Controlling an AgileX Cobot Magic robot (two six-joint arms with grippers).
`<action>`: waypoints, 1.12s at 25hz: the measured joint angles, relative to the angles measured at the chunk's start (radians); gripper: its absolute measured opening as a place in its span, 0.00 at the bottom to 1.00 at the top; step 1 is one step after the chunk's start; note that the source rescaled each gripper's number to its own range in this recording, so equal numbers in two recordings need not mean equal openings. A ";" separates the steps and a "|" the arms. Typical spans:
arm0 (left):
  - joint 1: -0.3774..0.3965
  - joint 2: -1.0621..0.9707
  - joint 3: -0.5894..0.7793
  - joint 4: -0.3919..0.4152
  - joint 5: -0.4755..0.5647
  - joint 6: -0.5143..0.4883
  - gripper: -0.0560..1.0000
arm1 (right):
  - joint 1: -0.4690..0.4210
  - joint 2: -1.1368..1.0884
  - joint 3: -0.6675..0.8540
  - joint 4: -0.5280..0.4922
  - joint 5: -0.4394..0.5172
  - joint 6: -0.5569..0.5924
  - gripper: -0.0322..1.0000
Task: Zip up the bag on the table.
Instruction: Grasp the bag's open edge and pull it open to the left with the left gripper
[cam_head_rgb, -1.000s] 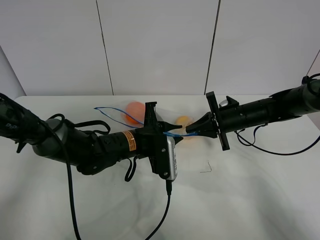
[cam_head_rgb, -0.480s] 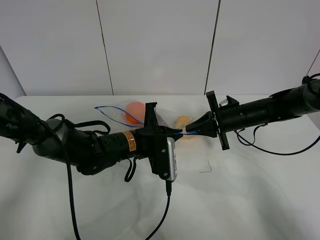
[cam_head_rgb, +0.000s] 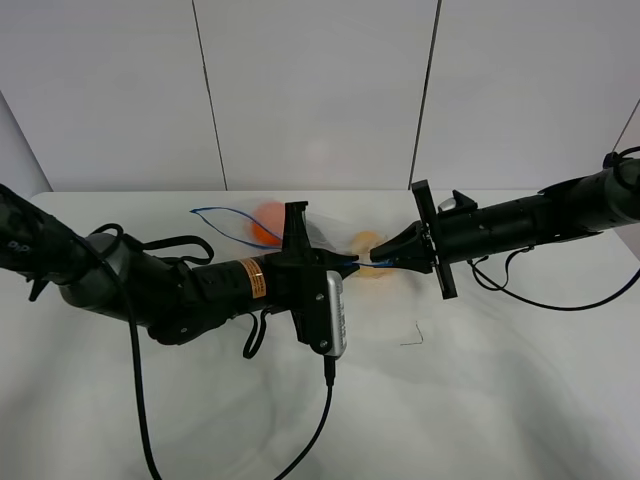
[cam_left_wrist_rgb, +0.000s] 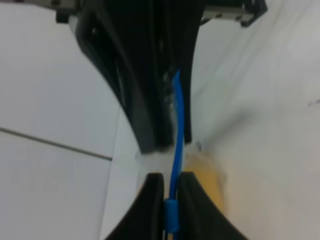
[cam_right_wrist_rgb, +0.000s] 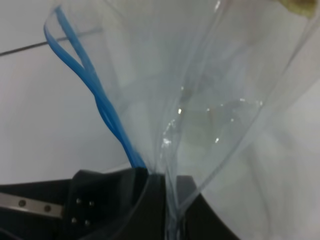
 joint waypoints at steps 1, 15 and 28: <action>0.012 0.000 0.000 0.002 0.000 0.001 0.05 | 0.000 0.000 0.000 0.003 -0.002 0.000 0.03; 0.206 -0.020 0.065 0.005 0.017 0.066 0.05 | 0.000 0.000 -0.002 0.006 -0.015 0.000 0.03; 0.358 -0.048 0.104 -0.033 0.018 0.078 0.05 | 0.003 0.000 -0.002 0.010 -0.012 0.000 0.03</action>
